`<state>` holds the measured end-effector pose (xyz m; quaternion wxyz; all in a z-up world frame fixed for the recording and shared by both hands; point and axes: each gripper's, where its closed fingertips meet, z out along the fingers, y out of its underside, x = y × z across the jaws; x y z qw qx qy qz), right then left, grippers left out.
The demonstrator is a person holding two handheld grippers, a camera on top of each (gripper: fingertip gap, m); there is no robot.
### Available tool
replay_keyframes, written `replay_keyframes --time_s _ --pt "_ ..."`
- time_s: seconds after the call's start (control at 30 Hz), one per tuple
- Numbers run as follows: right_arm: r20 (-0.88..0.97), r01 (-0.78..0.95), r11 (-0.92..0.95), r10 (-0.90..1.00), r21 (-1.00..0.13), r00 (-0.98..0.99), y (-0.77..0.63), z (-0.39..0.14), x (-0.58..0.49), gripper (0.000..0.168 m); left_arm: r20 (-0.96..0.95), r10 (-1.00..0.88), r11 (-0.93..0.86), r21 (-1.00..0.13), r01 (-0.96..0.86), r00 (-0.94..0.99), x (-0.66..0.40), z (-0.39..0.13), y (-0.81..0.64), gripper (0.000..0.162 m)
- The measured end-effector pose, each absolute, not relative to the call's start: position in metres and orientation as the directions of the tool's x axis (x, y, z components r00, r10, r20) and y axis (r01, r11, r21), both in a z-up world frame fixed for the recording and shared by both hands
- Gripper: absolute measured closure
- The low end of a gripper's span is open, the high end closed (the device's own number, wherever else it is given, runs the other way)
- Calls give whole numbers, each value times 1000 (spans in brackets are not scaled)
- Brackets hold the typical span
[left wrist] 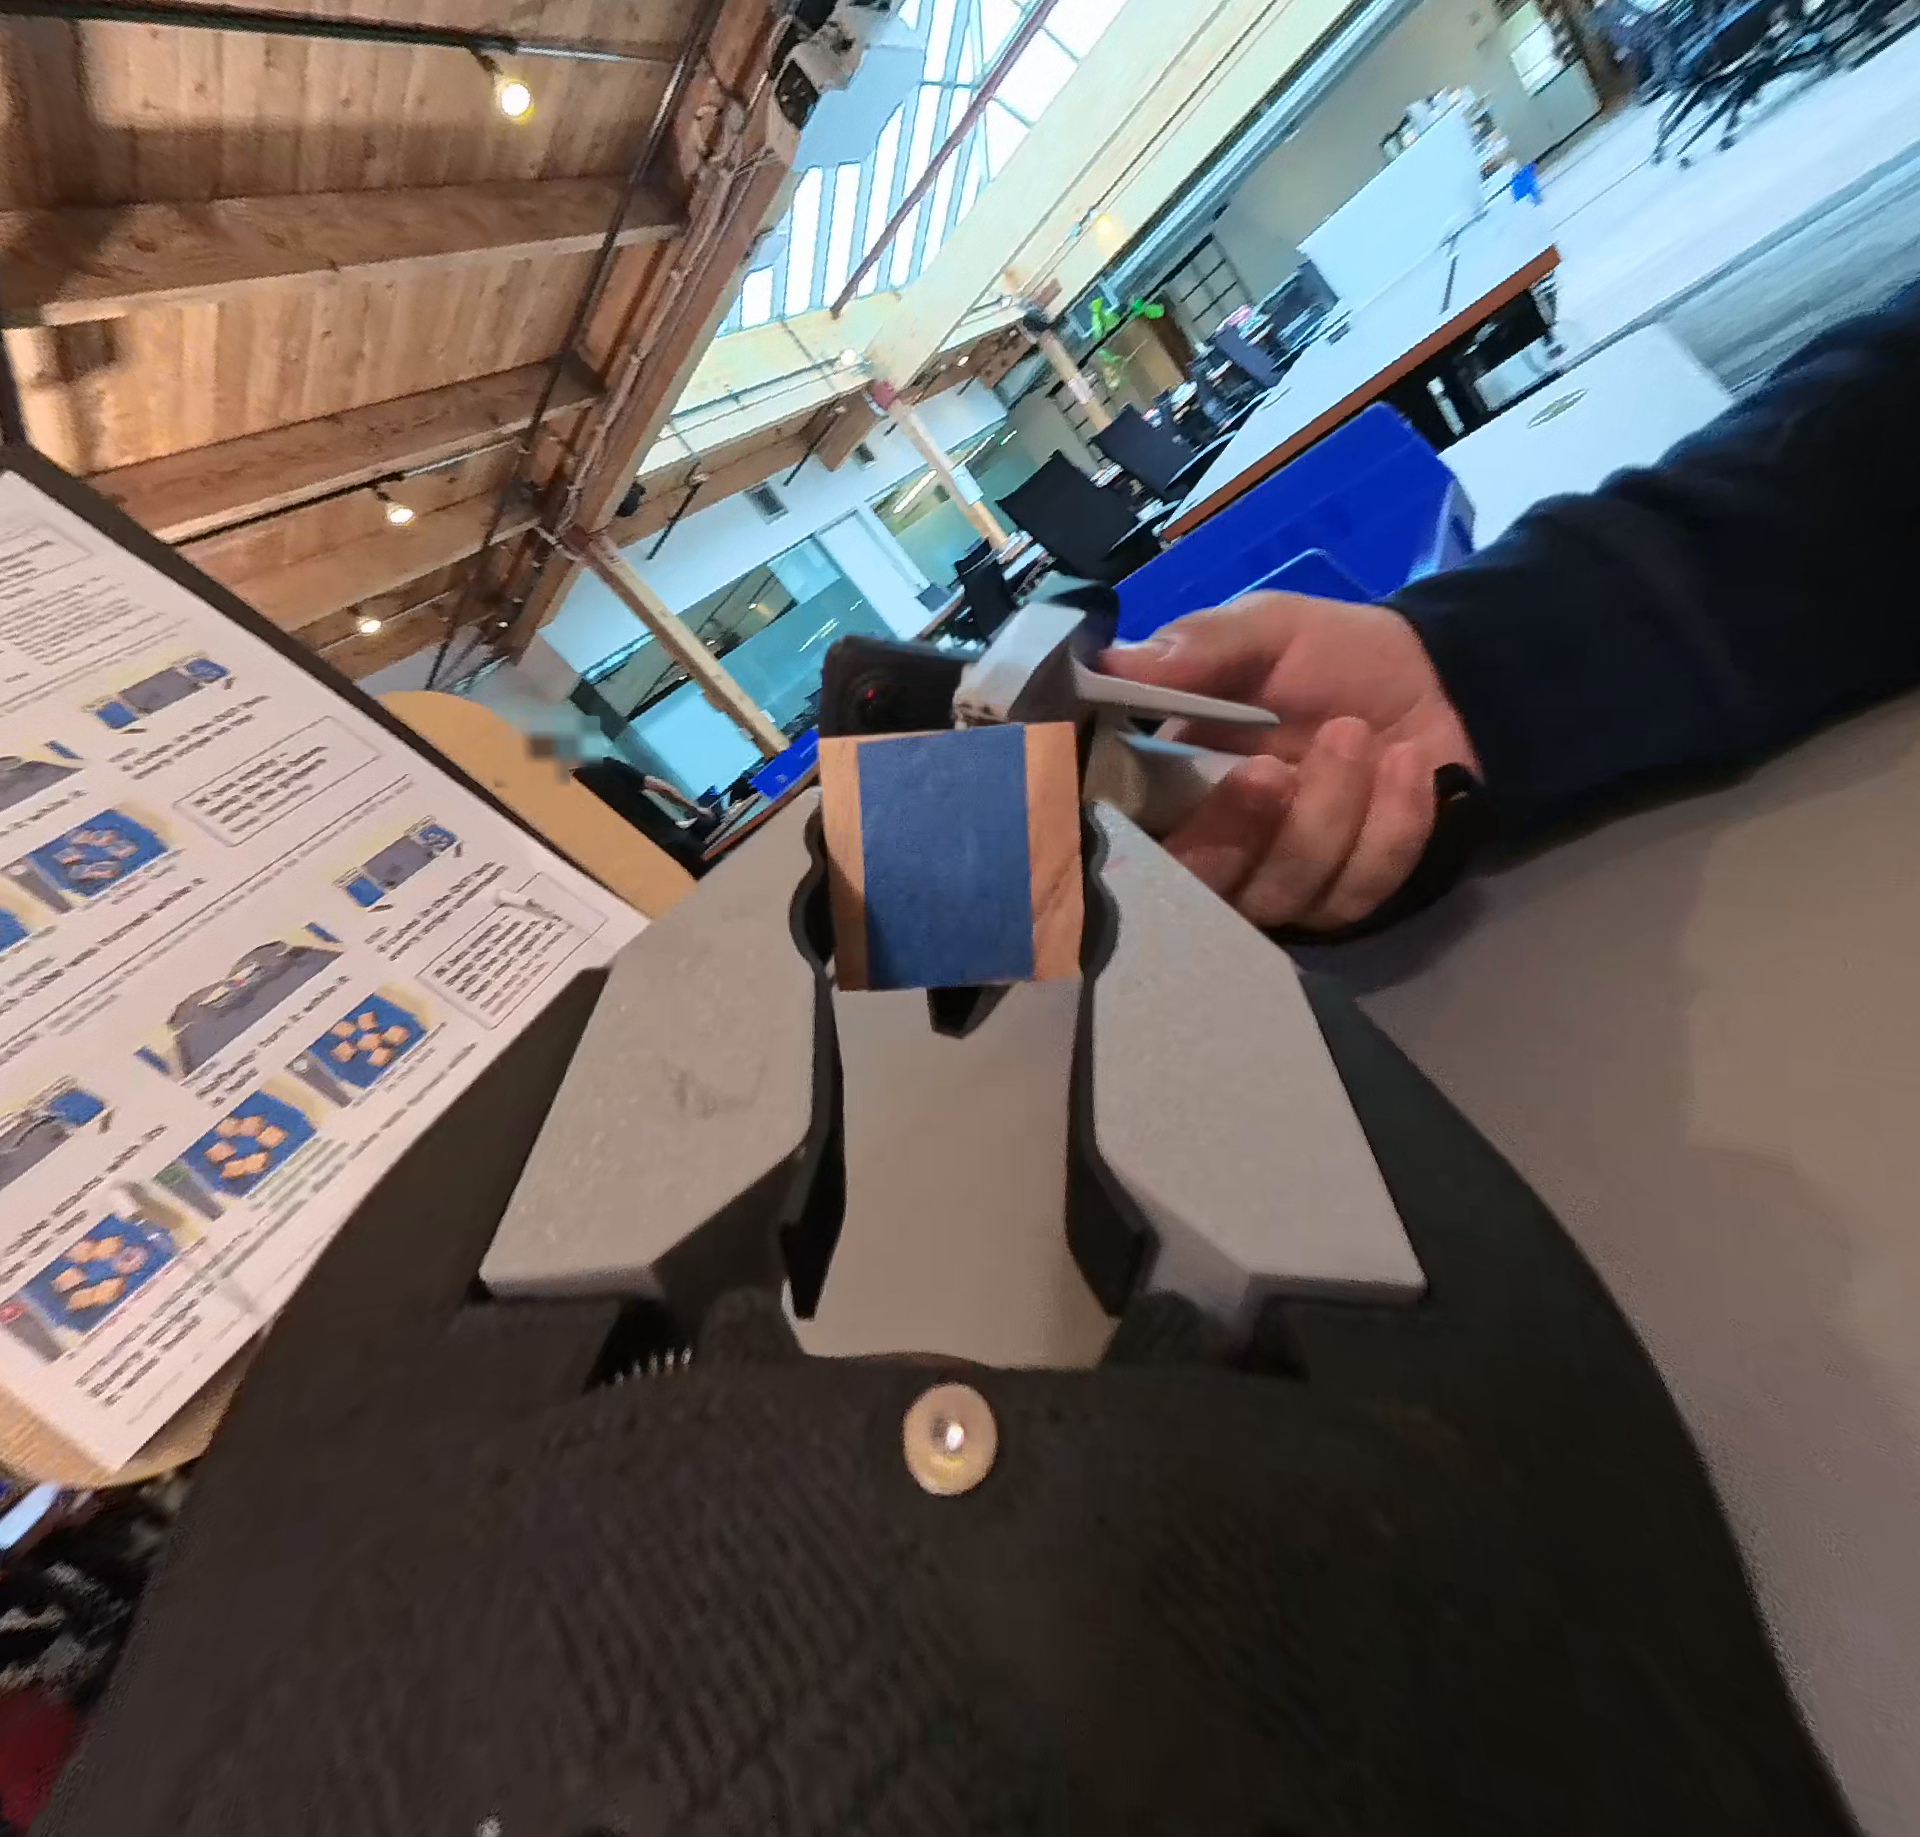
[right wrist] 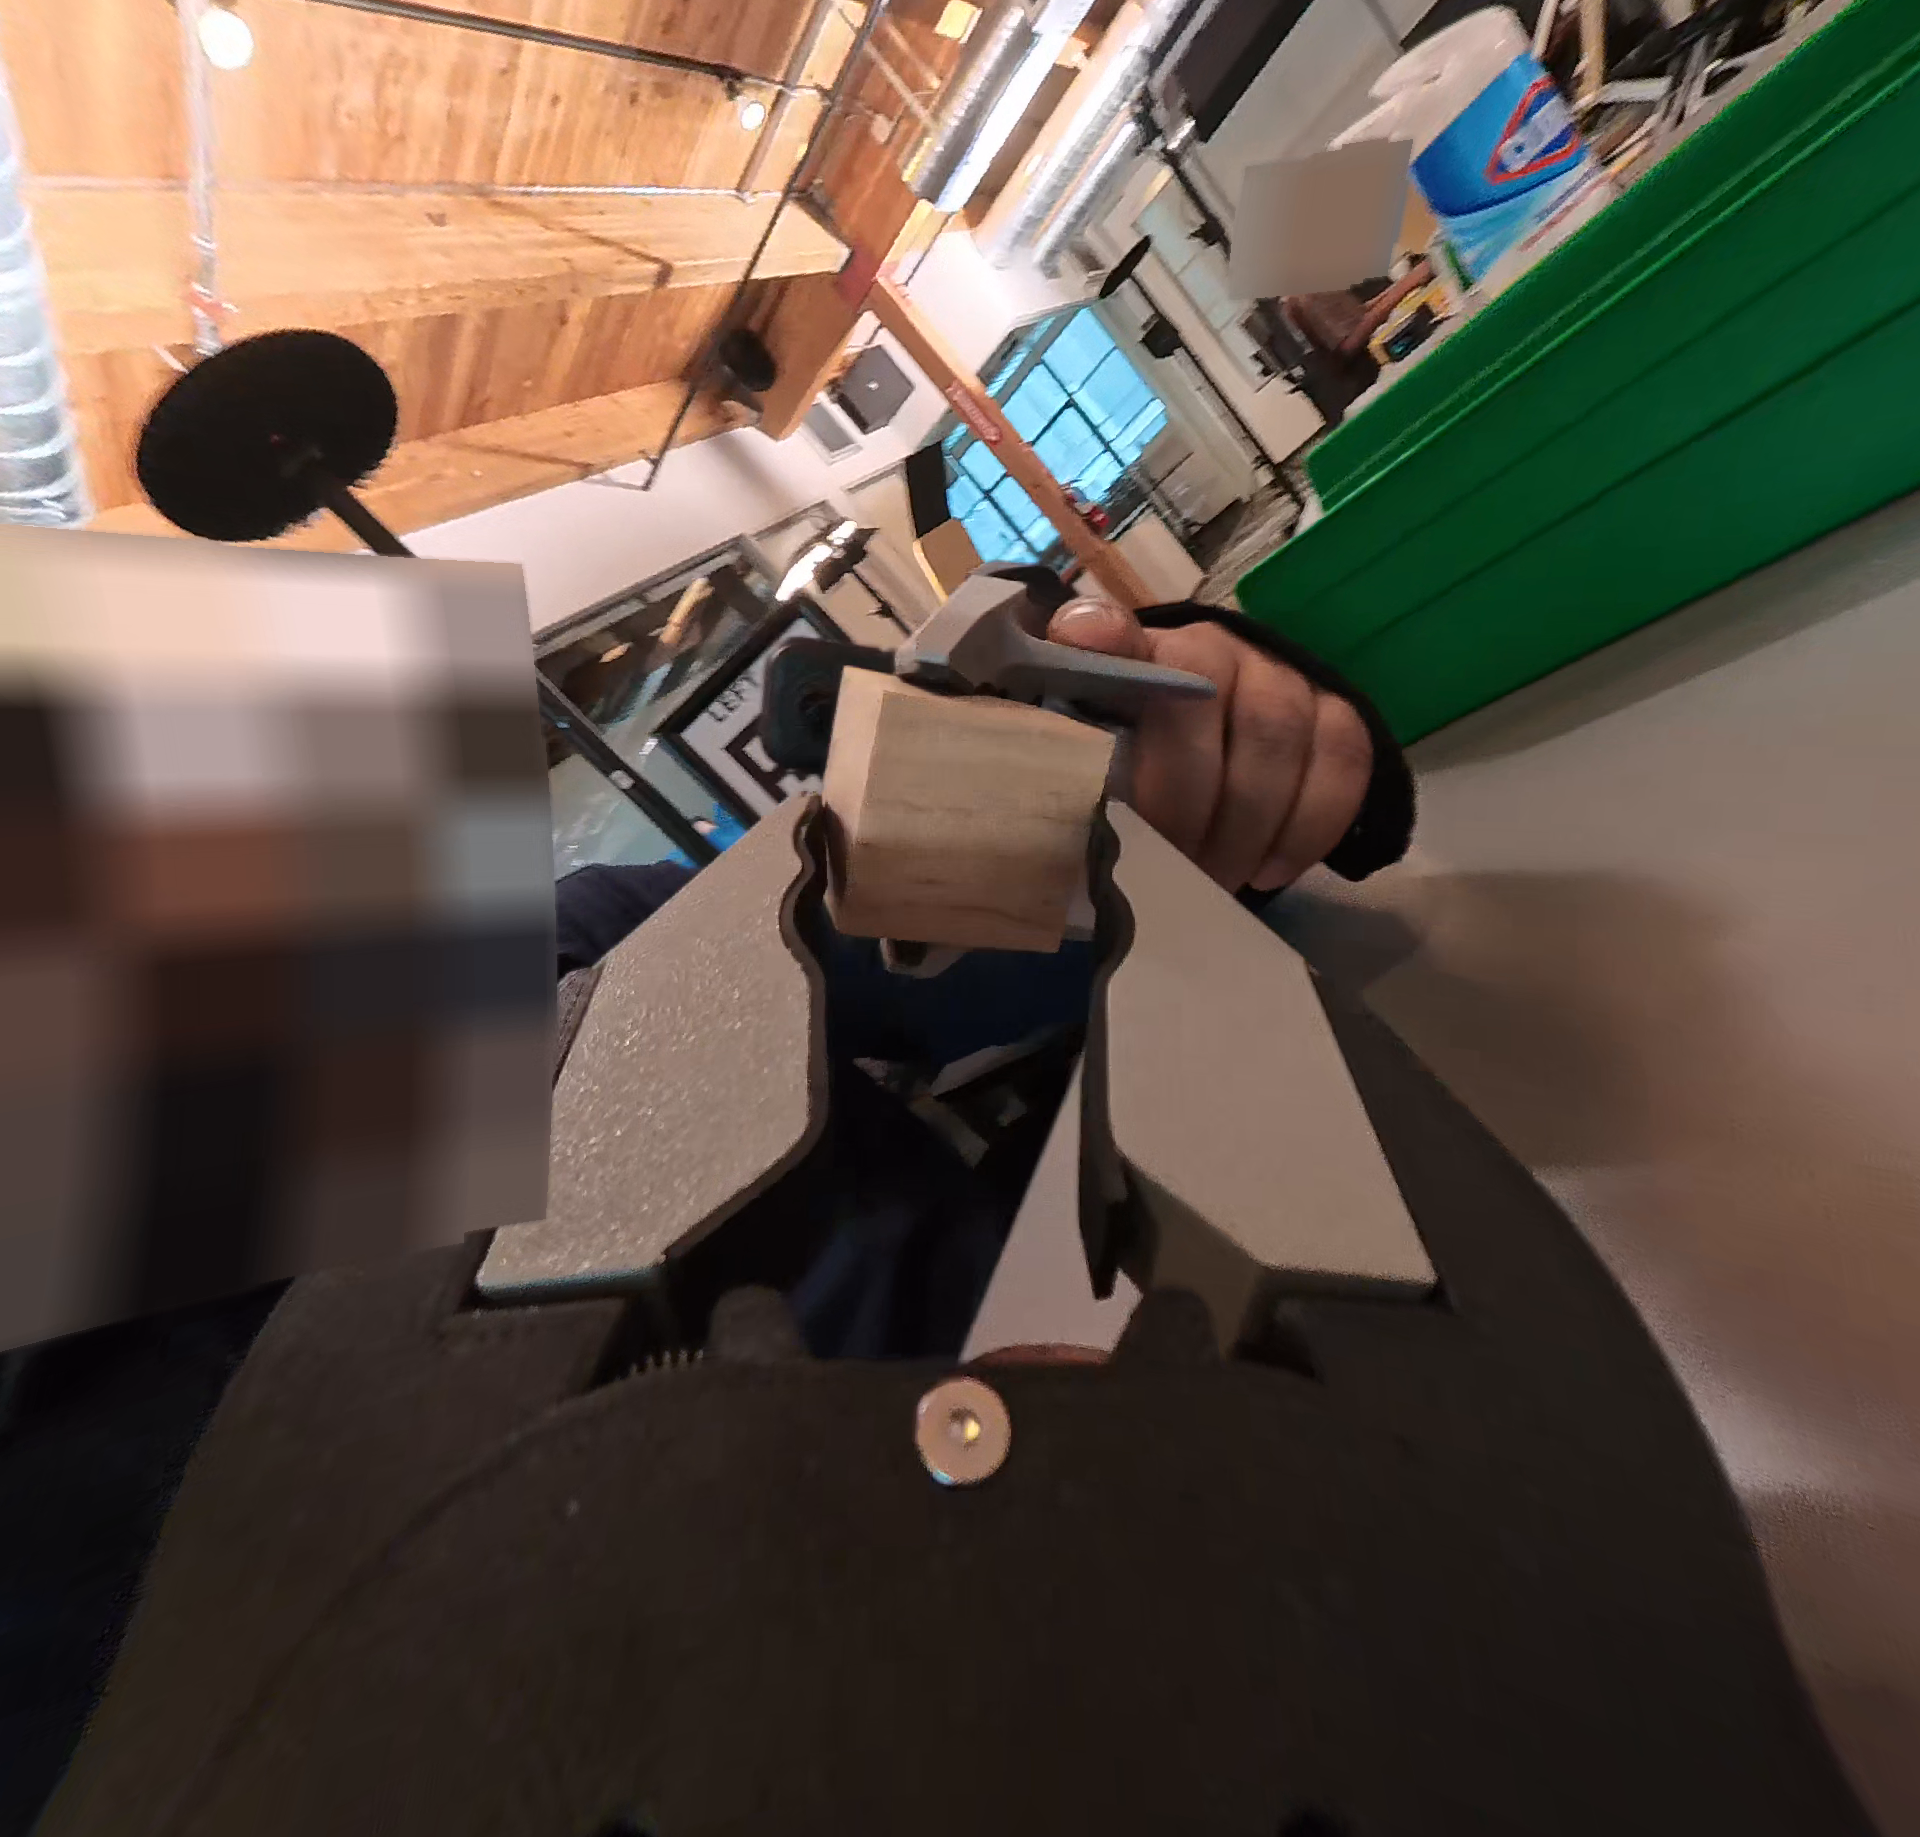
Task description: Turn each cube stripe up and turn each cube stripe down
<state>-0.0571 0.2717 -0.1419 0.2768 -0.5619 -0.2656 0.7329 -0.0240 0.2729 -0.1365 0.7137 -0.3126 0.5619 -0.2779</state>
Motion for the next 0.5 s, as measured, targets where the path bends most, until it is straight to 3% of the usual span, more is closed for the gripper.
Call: replay_keyframes --time_s 0.5 --pt "-629 -125 -619 775 -775 61 297 -158 -53 121 -647 -697 656 -749 -89 308 -24 -149 298 118"
